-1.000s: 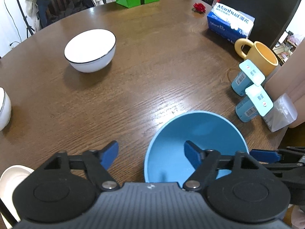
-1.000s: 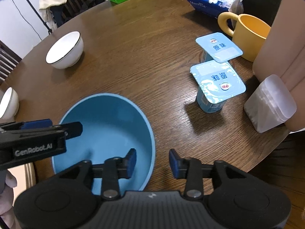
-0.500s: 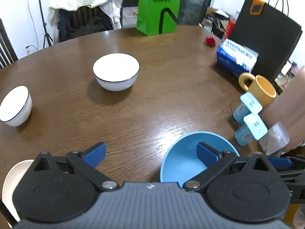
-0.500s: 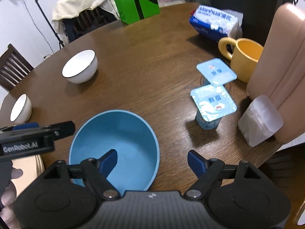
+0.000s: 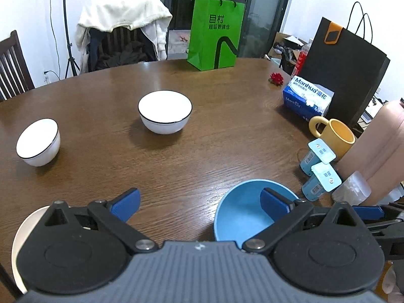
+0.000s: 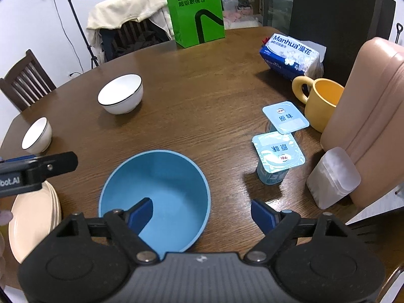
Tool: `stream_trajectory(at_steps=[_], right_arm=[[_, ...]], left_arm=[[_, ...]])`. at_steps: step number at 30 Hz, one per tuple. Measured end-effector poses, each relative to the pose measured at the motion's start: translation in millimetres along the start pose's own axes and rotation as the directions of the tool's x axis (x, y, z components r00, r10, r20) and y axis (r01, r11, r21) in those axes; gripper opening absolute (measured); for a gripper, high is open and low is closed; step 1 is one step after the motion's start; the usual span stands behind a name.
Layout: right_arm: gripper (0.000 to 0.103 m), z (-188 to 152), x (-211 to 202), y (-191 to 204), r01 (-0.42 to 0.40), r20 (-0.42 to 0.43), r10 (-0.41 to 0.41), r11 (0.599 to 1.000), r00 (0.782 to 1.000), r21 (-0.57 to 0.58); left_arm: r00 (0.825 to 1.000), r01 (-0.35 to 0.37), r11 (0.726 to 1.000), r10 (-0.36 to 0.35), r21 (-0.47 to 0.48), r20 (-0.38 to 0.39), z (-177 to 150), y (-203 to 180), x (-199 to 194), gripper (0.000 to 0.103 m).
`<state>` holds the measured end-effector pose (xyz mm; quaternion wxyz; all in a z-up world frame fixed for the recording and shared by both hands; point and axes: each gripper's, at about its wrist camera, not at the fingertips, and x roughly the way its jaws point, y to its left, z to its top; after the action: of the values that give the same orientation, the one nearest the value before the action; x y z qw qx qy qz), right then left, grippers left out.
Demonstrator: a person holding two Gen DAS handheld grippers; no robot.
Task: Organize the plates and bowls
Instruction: 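Raise both open tools away from the blue bowl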
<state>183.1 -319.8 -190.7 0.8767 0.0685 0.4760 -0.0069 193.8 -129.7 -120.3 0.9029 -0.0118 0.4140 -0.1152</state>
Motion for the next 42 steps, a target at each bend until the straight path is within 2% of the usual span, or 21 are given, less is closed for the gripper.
stream_trajectory(at_steps=[7, 22, 33, 42], right_arm=[[0.094, -5, -11, 1, -0.021, 0.015, 0.021, 1.000, 1.000, -0.023], [0.094, -16, -32, 9, -0.058, 0.027, 0.059, 0.997, 0.998, -0.056], [0.094, -15, -34, 35, -0.098, 0.024, 0.100, 0.991, 0.995, -0.088], [0.094, -3, -30, 64, -0.107, 0.032, 0.111, 0.989, 0.993, -0.106]], left_arm=[[1.000, -0.017, 1.000, 0.017, -0.022, 0.024, -6, 1, -17, 0.103], [0.995, -0.077, 0.993, 0.082, -0.090, 0.057, -24, 22, -60, 0.103], [0.990, -0.109, 0.988, 0.118, -0.113, 0.080, -25, 47, -82, 0.103], [0.985, -0.117, 0.982, 0.134, -0.146, 0.112, -10, 81, -88, 0.103]])
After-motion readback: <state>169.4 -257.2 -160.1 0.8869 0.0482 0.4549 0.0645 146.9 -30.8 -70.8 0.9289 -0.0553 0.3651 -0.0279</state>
